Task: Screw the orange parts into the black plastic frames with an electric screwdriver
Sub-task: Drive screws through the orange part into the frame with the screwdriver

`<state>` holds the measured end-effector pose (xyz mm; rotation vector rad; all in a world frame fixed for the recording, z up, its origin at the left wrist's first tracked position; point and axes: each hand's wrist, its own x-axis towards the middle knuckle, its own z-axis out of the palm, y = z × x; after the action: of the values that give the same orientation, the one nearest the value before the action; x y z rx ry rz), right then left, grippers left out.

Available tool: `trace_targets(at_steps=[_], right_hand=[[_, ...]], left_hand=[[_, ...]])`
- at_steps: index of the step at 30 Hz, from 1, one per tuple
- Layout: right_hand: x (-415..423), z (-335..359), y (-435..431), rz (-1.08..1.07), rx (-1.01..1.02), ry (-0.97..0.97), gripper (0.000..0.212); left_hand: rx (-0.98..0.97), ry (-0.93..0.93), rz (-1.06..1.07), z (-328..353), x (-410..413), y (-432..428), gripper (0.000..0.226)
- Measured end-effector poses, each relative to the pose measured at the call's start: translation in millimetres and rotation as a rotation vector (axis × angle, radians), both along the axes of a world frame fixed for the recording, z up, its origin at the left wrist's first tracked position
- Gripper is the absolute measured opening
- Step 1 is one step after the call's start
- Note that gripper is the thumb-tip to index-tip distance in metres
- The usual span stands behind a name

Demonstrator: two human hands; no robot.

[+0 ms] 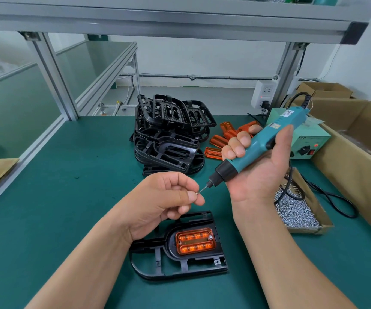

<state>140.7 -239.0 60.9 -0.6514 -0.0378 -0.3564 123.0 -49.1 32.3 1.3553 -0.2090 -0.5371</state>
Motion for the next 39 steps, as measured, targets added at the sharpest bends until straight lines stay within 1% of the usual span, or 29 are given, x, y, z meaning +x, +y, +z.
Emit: trace_targets(at_steps=[11, 15, 21, 29, 32, 35, 39], right_hand=[[-0.9, 0.0, -3.4, 0.057, 0.005, 0.008, 0.049], [2.9, -3.0, -5.5, 0.084, 0.007, -0.026, 0.05], [10.8, -6.7, -5.9, 0.112, 0.011, -0.128, 0.053], [23.0, -24.3, -12.1, 0.161, 0.067, -0.122, 0.052], [28.7, -32.0, -16.0, 0.132, 0.023, -0.101, 0.05], [30.9, -33.1, -17.4, 0.163, 0.067, -0.1, 0.053], [23.0, -33.4, -17.3, 0.066, -0.015, -0.066, 0.043]], left_hand=[[0.039, -0.018, -0.005, 1.8, -0.7, 0.0, 0.015], [0.08, -0.036, 0.007, 2.1, -0.7, -0.9, 0.015], [0.159, -0.095, 0.023, 0.9, -0.5, -1.8, 0.014], [0.165, -0.111, 0.02, 1.8, -1.6, -2.9, 0.016], [0.162, -0.108, 0.01, 2.6, -2.1, -3.2, 0.015], [0.16, -0.106, -0.002, 3.1, -2.9, -3.4, 0.013], [0.157, -0.105, -0.013, 4.1, -3.7, -4.2, 0.014]])
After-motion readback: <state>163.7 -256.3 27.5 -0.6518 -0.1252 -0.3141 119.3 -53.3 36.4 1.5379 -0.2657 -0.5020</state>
